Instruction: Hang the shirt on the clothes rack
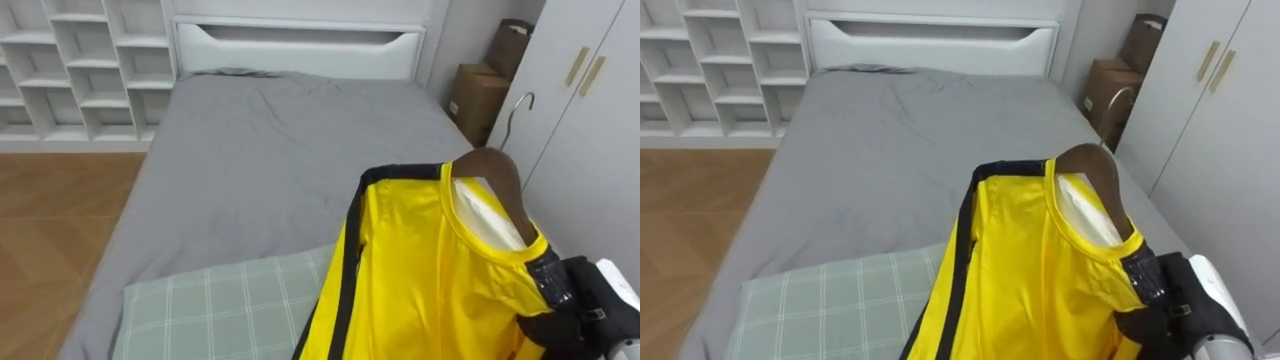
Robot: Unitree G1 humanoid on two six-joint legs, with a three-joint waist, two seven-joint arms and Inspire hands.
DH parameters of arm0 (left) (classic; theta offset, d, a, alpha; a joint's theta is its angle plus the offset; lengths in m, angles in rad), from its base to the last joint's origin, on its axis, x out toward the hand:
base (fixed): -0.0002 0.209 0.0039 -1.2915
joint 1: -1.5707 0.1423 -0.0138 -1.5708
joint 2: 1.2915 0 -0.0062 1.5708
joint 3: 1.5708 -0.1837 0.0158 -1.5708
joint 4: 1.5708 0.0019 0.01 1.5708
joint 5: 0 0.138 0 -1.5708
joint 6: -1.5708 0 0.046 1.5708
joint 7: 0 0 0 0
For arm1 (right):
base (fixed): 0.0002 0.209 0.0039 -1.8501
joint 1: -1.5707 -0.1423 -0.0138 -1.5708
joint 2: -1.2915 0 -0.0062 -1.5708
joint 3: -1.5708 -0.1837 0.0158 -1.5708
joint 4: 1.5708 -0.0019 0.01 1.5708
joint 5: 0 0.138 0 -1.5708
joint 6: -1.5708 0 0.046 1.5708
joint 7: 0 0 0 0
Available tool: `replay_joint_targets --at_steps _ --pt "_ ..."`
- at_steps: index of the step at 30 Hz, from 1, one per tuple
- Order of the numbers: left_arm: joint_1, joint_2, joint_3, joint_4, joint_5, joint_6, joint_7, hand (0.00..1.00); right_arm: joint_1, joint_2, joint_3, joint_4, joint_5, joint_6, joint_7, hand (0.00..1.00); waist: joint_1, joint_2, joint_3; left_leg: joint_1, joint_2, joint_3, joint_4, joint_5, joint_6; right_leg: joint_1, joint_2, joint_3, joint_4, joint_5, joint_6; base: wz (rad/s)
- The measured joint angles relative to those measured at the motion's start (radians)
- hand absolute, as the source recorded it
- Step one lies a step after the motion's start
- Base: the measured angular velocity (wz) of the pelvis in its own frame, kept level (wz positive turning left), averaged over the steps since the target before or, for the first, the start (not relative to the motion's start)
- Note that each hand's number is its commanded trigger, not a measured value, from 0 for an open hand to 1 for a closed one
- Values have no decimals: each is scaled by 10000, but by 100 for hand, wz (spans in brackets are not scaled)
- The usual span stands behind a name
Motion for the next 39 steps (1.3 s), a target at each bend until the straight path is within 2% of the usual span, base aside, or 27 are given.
replay_joint_targets --at_steps 4,12,18,21,24,25,26,27,28,29,30,31,32,33,34,35,37,39 --pt "-2 0 1 -3 6 0 61 0 -1 -1 0 -5 -1 1 -41 100 174 -74 -16 -20 16 200 -21 -9 -9 -109 51 226 23 0 0 -13" --pt "20 0 6 -3 10 0 52 0 0 -2 -3 -307 28 3 -129 100 170 -92 -16 -34 18 262 -49 -35 -5 -148 51 222 49 3 -1 -2" --pt "12 1 1 196 92 30 -147 0 23 -3 -16 -914 -83 3 -215 100 -114 -87 -1 -117 13 299 -31 -61 16 -225 38 253 33 5 2 -2" --pt "-25 1 1 405 275 97 -378 0 402 -1 -60 -1418 -139 -1 -218 100 -364 -96 -16 -206 42 486 -12 -81 27 -463 61 378 45 31 34 -15" --pt "-60 16 8 489 622 244 -449 0 734 -1 -276 -1810 -157 -4 -219 100 -435 -96 -13 -279 185 1114 -15 -147 14 -946 175 843 300 70 41 -61" --pt "-118 20 18 522 778 324 -476 0 729 -1 -338 -1861 -241 -2 -219 100 -453 -117 -5 -282 194 1497 -8 -201 -7 -1180 278 1148 455 92 35 -97" --pt "-174 28 10 523 798 333 -511 0 724 -2 -366 -1946 -336 1 -219 100 -450 -152 6 -261 233 1952 3 -251 -30 -1415 356 1150 619 131 14 -108" --pt "-197 27 2 523 798 347 -534 0 720 -1 -365 -1988 -341 1 -219 100 -427 -161 11 -240 290 2227 8 -280 -49 -1526 391 1012 653 190 -25 -134" --pt "-236 30 0 524 766 416 -545 0 716 16 -350 -2089 -325 1 -218 100 -308 -185 23 -171 430 2876 16 -336 -107 -1752 422 285 695 359 -166 -163" --pt "-247 63 -9 587 698 501 -546 0 712 30 -328 -2239 -299 2 -217 100 -211 -215 58 -100 538 3564 77 -445 -178 -1924 357 -939 660 523 -401 -169" --pt "-253 91 -10 671 648 537 -547 0 713 27 -328 -2318 -288 1 -217 100 -196 -219 89 -91 592 3862 174 -524 -197 -1948 324 -1533 629 590 -513 -152" --pt "-232 119 -50 755 490 744 -566 0 709 7 -351 -2379 -273 1 -229 100 -209 -160 152 -122 746 4334 389 -765 -220 -1957 263 -2556 578 680 -659 -125" --pt "-176 137 -99 824 352 983 -618 0 710 2 -388 -2377 -276 38 -251 100 -237 -85 198 -92 887 4863 547 -940 -246 -2069 165 -3279 824 601 -669 -115" --pt "-130 146 -109 834 301 1104 -653 0 711 3 -386 -2377 -279 70 -266 100 -238 -53 219 -36 908 5106 609 -1003 -264 -2160 18 -3595 1201 403 -617 -94" --pt "-75 163 -110 838 295 1323 -705 0 717 4 -378 -2330 -304 126 -335 100 -341 -52 211 53 898 5382 739 -1135 -308 -2275 -464 -3933 1962 -45 -533 -70" --pt "-79 212 -108 832 298 1470 -777 0 715 12 -357 -2246 -313 165 -420 100 -378 -72 194 91 876 5523 882 -1232 -362 -2358 -708 -3911 2180 -238 -400 -57" --pt "-111 242 -81 830 308 1568 -803 0 710 13 -338 -2236 -333 193 -428 100 -457 -89 166 80 912 5577 1061 -1293 -421 -2461 -619 -3841 2090 -252 -576 -31" --pt "-108 261 -73 842 309 1609 -795 0 707 15 -280 -2224 -350 193 -424 100 -452 -82 173 38 983 5630 1216 -1270 -456 -2486 -468 -3729 1907 -168 -695 -17"
